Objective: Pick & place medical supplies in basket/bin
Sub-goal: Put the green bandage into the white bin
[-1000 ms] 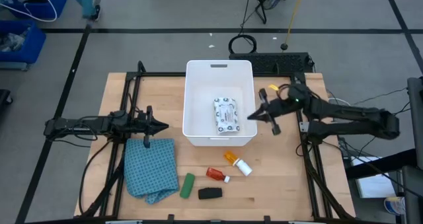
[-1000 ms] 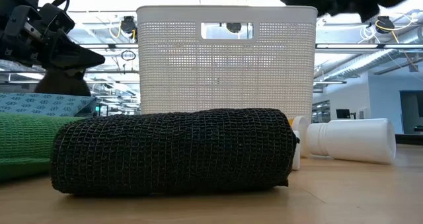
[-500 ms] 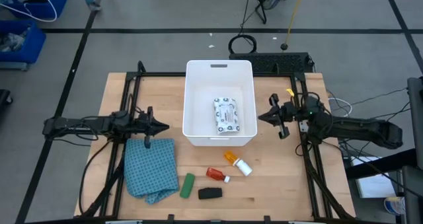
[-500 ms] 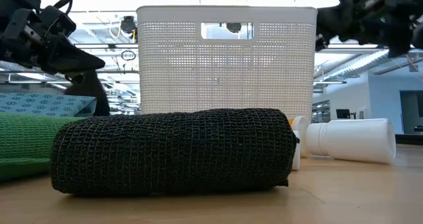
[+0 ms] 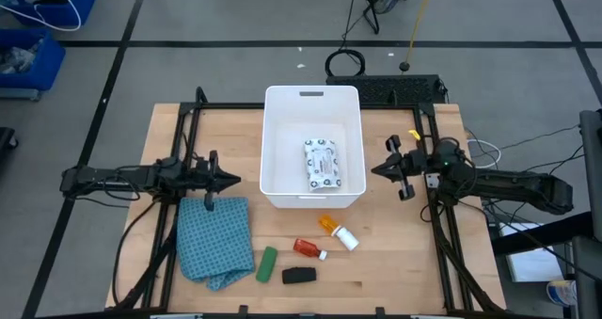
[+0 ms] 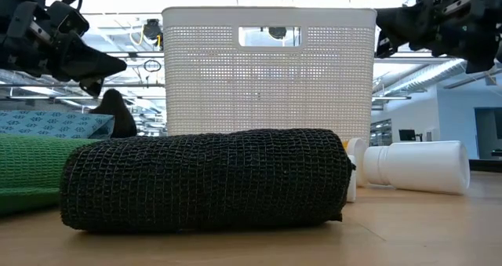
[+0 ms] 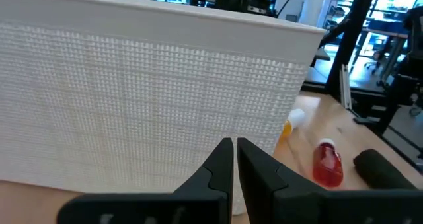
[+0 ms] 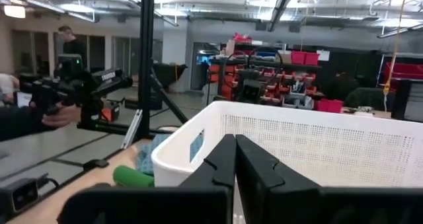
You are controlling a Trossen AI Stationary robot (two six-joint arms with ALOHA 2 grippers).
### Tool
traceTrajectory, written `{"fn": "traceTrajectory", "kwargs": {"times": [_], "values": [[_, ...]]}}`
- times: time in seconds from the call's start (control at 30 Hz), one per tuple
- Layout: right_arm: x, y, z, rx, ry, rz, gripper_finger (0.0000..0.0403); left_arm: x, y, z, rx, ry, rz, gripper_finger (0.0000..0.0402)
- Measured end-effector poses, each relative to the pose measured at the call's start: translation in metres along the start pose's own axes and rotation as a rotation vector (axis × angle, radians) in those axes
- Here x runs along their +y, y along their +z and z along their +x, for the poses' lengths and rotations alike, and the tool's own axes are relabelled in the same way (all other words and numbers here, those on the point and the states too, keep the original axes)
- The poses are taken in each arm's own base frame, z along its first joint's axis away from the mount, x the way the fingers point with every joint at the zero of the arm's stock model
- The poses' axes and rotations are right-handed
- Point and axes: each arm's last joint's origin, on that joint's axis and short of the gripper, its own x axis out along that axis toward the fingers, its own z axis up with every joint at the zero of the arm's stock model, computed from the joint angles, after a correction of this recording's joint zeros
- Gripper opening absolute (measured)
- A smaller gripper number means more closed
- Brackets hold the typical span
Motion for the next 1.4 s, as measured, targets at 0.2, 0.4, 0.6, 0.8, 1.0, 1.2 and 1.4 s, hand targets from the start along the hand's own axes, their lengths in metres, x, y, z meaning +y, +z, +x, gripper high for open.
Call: {"fn": "traceTrajectory", "kwargs": {"times": [0.2, 0.4, 0.6, 0.8, 1.0, 1.2, 1.4], "values": [[0.000, -0.001, 0.000, 0.013, -0.004, -0.029, 0.0000, 0.000, -0.001, 0.000, 0.008, 0.005, -0.085, 0.0024], [0.000, -0.003, 0.000, 0.030, -0.002, -0.014, 0.0000, -0.002, 0.010, 0.000, -0.096, -0.020, -0.174, 0.0024], [0.000, -0.002, 0.000, 0.018, -0.001, -0.061, 0.0000, -0.010, 0.036, 0.005, -0.102, 0.031, -0.185, 0.0004], [0.000, -0.002, 0.000, 0.018, -0.001, -0.062, 0.0000, -0.043, 0.085, 0.033, 0.005, -0.010, -0.168, 0.0003], [0.000, -0.002, 0.000, 0.018, -0.002, -0.063, 0.0000, -0.099, 0.122, 0.081, 0.334, 0.041, -0.172, 0.0002], [0.000, -0.002, 0.000, 0.018, -0.003, -0.046, 0.0000, -0.165, 0.132, 0.124, 0.646, 0.091, -0.163, 0.0003], [0.000, -0.002, 0.000, 0.021, -0.003, -0.012, 0.0000, -0.219, 0.145, 0.138, 0.797, 0.256, -0.157, 0.0003]]}}
